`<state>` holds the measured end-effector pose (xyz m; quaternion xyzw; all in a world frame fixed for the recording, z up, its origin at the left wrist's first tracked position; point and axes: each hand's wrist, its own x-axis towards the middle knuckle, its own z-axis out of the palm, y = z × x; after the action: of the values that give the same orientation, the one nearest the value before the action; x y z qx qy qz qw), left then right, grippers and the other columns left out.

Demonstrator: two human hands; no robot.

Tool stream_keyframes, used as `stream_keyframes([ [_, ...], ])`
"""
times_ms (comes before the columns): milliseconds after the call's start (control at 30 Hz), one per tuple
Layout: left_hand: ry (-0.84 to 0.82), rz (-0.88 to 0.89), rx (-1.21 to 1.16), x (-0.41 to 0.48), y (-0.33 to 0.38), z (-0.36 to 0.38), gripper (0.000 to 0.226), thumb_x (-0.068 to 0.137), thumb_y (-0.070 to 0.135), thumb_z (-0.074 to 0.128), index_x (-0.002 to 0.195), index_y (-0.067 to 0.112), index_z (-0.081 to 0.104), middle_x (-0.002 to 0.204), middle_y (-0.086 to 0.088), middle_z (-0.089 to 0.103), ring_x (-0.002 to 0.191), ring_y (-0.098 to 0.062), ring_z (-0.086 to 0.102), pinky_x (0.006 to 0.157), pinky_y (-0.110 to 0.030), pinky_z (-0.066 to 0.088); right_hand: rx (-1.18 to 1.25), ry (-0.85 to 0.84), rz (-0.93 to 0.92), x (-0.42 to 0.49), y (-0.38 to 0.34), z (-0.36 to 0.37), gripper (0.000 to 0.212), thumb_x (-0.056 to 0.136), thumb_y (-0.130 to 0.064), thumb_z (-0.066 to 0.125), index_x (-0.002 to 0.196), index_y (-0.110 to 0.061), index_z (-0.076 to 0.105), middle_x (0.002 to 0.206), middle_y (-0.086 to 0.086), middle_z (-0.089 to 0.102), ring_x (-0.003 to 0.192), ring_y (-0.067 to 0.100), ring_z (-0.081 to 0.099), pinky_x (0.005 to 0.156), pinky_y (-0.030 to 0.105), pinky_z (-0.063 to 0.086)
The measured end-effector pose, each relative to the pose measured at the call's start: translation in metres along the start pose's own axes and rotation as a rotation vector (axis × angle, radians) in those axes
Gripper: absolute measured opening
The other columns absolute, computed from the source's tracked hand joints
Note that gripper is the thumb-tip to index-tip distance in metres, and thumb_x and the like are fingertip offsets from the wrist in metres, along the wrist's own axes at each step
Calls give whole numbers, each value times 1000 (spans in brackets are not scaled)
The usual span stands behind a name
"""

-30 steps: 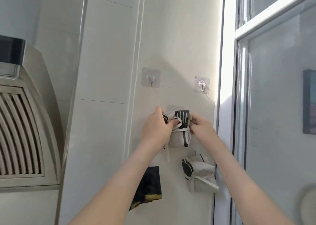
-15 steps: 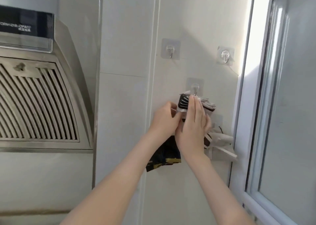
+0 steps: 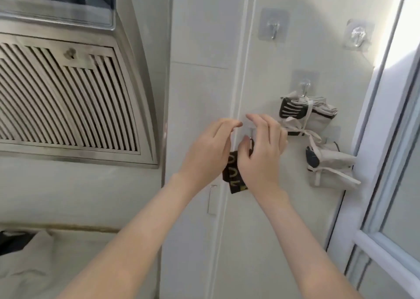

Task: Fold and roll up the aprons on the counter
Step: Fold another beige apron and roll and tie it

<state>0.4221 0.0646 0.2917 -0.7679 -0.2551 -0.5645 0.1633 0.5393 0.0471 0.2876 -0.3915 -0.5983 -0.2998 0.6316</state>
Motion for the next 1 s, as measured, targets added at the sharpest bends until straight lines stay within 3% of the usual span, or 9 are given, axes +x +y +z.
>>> stream_keyframes([
  [133,-48,-182,44,-75,-50,-41,25,95,9,43,116,4,55,111,-5,60,97,-13,55,79,-29,49,137,-158,-113,-41,-50,36,37,82,-1,51,118,-5,57,115,10,58,107,24,47,98,22,27],
  [300,-251,-552,93,-173,-120,-98,24,95,15,46,115,9,57,115,-5,60,101,-22,58,85,-38,49,301,-460,-52,-132,-120,119,40,79,-10,44,118,-7,57,109,8,59,99,24,47,87,37,39],
  [433,-557,-884,265,-278,-204,-170,25,95,17,48,117,11,57,121,-8,58,110,-27,56,87,-33,43,368,-969,31,-232,-196,206,51,81,-27,38,125,-6,54,119,10,58,111,31,51,95,45,42],
  [533,-795,-1104,363,-359,-268,-232,28,96,24,47,120,15,57,123,-8,59,113,-29,56,89,-34,45,331,-1364,116,-285,-237,259,52,91,-22,50,139,-8,39,137,10,45,130,27,38,109,32,27],
  [700,-1067,-1278,461,-474,-333,-320,36,94,19,48,130,14,54,131,-9,54,117,-26,53,95,-33,45,333,-1750,523,-366,-298,342,56,92,-19,54,142,-10,32,140,11,39,125,25,44,96,27,37],
  [833,-1124,-1315,386,-515,-358,-342,34,94,17,47,128,10,51,130,-12,51,115,-28,53,94,-36,44,279,-1708,850,-432,-327,375,54,85,-8,60,134,-4,37,131,16,43,104,24,50,65,22,38],
  [900,-1153,-1324,323,-525,-372,-349,35,96,20,47,130,10,49,133,-12,49,117,-27,52,94,-33,42,233,-1621,864,-456,-333,385,54,83,-2,59,133,-2,38,129,18,42,108,29,49,73,24,38],
  [1000,-1102,-1328,296,-527,-400,-360,40,98,24,47,136,13,47,139,-8,48,123,-26,49,97,-30,39,39,-1544,579,-480,-335,405,57,89,-15,60,138,-3,35,127,18,43,114,36,42,90,36,37],
])
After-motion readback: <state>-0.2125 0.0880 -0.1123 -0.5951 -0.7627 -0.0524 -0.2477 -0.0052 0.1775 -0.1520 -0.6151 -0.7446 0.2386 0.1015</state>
